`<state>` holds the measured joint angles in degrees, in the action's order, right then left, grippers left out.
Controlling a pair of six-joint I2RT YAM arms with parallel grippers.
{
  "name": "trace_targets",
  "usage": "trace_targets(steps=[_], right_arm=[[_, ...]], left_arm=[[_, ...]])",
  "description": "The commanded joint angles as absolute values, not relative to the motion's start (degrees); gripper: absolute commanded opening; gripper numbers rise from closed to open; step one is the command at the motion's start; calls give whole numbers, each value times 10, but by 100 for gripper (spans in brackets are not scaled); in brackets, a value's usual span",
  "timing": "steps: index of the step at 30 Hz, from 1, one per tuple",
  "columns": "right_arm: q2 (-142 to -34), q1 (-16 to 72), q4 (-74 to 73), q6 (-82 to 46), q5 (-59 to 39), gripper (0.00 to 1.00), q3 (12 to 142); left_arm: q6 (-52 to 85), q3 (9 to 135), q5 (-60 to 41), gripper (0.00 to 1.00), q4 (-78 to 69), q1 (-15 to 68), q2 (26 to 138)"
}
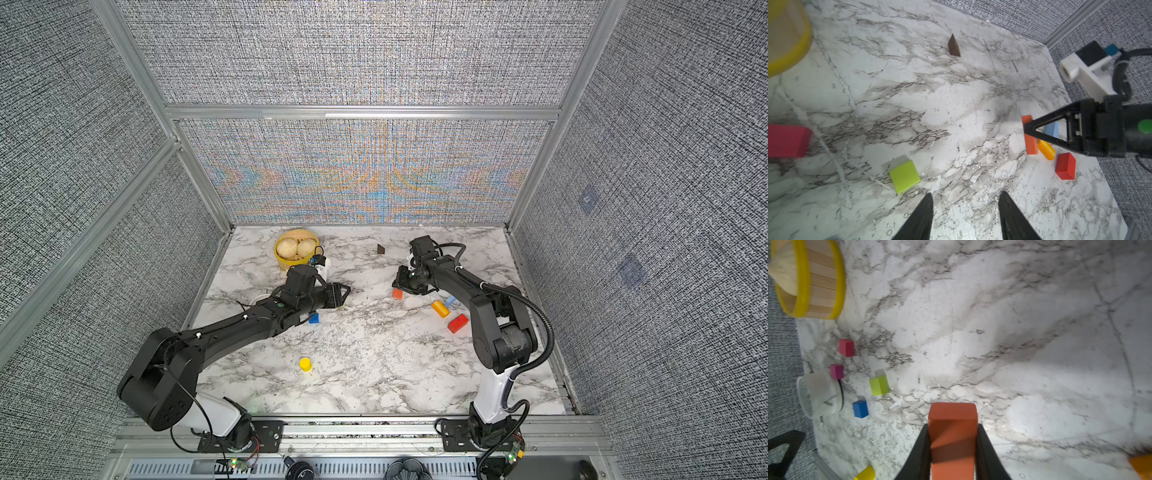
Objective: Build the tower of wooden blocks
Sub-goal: 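Lift the orange block with the right gripper and set it down near the lime cube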
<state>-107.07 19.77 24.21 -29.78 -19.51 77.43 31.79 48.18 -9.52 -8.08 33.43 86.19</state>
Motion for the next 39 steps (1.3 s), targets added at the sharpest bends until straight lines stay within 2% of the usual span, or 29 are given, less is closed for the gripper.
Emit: trace_targets(steps=[1, 7, 13, 20, 29, 39], right_arm=[[-1099, 216, 285, -263, -205, 13, 830], [-1177, 259, 443, -191, -82, 13, 965], [-1222, 286, 487, -179, -26, 13, 1012], [-1258, 304, 502, -181, 6, 15, 1035], [-1284, 313, 515, -181, 31, 16, 1052], [-1300, 317, 517, -186, 55, 24, 1062]], left_arm=[[316, 483, -102, 57, -112, 332, 862], [360, 477, 53, 72, -27, 324, 827], [367, 475, 149, 98, 45, 323, 793], [380, 453, 225, 99, 64, 323, 761], [372, 453, 235, 99, 83, 323, 758], [381, 466, 263, 99, 110, 323, 775]])
